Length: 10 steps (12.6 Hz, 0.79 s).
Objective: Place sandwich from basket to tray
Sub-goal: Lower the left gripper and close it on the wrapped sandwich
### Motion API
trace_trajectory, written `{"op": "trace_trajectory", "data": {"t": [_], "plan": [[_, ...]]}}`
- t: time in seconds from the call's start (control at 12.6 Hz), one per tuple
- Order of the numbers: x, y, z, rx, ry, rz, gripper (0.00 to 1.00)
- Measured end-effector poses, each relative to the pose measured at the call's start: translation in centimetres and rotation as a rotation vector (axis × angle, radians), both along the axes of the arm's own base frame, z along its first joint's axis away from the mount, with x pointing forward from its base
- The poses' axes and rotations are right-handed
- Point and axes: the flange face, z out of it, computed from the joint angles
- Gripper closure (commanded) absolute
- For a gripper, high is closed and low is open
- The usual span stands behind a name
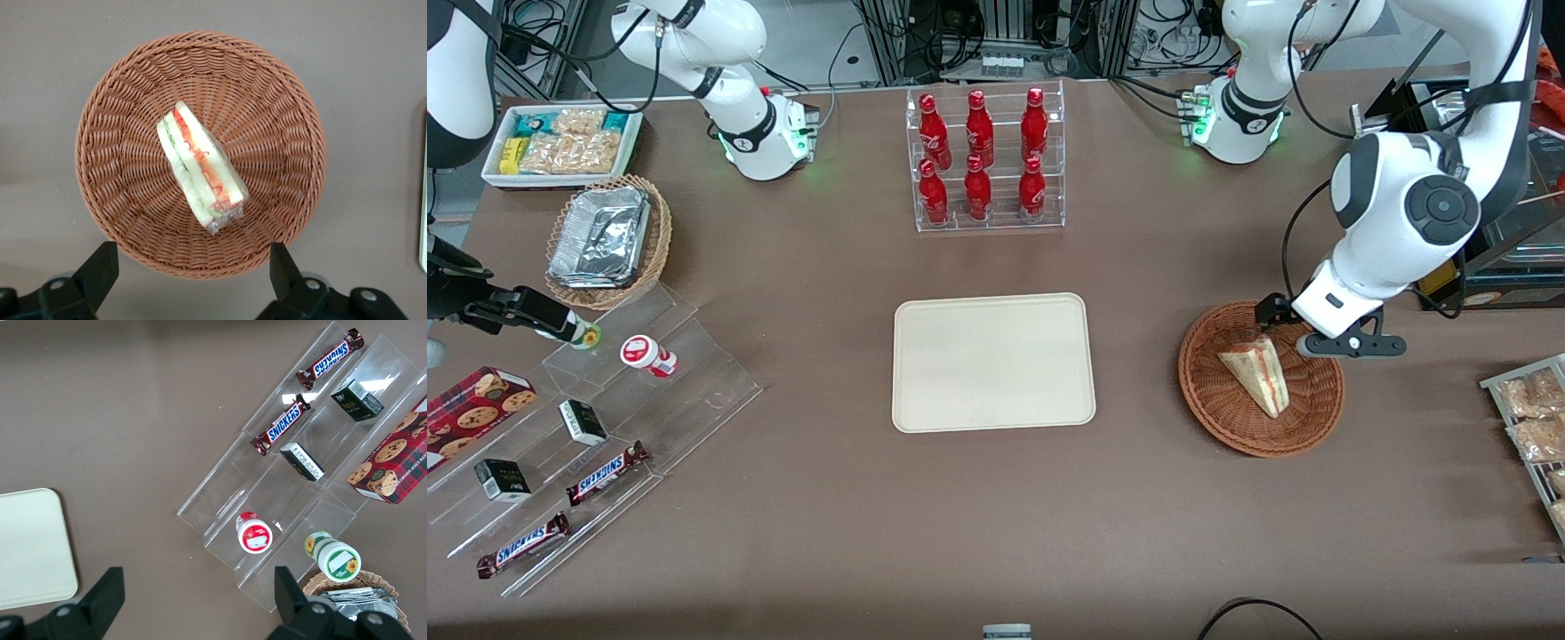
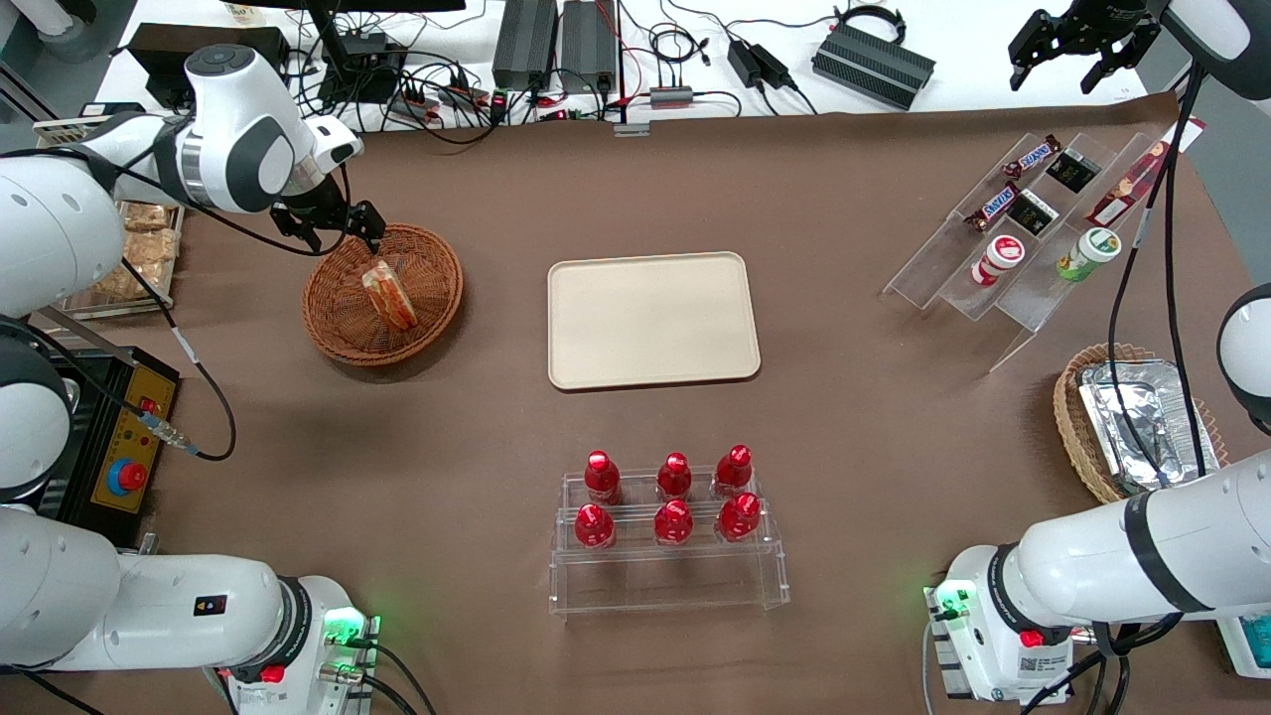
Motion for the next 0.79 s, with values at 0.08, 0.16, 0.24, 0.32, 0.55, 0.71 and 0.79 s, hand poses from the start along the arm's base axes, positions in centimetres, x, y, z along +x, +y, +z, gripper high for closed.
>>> {"op": "trace_trajectory", "data": {"t": [0.08, 0.16, 0.24, 0.32, 0.55, 0.71, 0.79], "plan": [[0.1, 0.0, -0.5, -0.002, -0.005, 0.040, 0.00], [0.2, 0.0, -0.9, -0.004, -0.008, 0.090, 0.00], [0.2, -0.1, -1.2, -0.006, -0.012, 0.144, 0.00], [0.3, -0.2, -1.5, -0.007, -0.014, 0.201, 0.00], [0.5, -0.4, -2.6, -0.013, -0.020, 0.390, 0.00], [0.7, -0.5, -3.7, -0.020, -0.026, 0.518, 0.00], [0.7, -0.7, -4.3, -0.022, -0.027, 0.576, 0.00]]}}
